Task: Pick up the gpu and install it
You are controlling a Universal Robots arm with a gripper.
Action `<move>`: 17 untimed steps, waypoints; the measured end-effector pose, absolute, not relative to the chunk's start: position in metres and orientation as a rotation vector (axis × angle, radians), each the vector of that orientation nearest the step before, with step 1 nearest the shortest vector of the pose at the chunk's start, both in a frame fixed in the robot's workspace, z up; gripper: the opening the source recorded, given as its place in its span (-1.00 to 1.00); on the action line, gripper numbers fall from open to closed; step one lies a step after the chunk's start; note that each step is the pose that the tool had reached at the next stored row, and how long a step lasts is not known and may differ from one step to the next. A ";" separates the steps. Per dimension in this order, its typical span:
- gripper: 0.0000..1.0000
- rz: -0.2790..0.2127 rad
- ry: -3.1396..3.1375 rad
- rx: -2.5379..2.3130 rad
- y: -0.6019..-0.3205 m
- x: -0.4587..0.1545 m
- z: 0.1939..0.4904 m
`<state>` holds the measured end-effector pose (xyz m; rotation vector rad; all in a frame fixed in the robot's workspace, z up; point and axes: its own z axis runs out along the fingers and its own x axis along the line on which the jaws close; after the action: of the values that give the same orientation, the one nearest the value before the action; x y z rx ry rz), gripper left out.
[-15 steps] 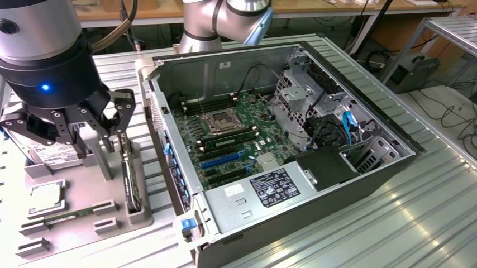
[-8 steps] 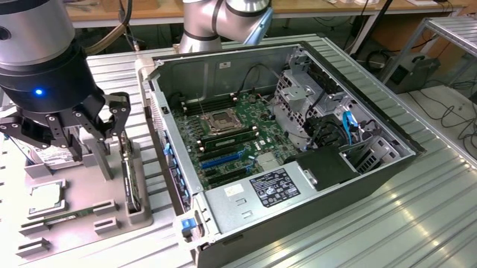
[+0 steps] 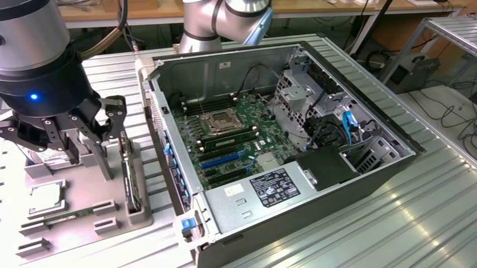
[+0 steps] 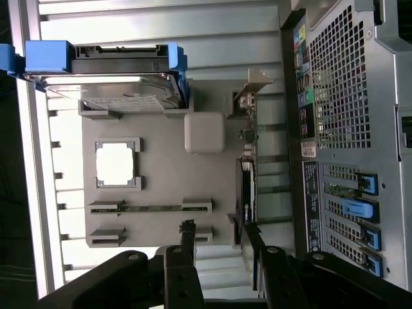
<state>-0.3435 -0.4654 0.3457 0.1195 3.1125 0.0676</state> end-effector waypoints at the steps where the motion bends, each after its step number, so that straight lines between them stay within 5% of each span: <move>1: -0.15 0.068 3.112 0.119 -0.465 -0.345 0.345; 17: -0.15 0.068 3.112 0.119 -0.465 -0.344 0.338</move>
<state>-0.3437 -0.4653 0.3382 0.1195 3.1124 0.0677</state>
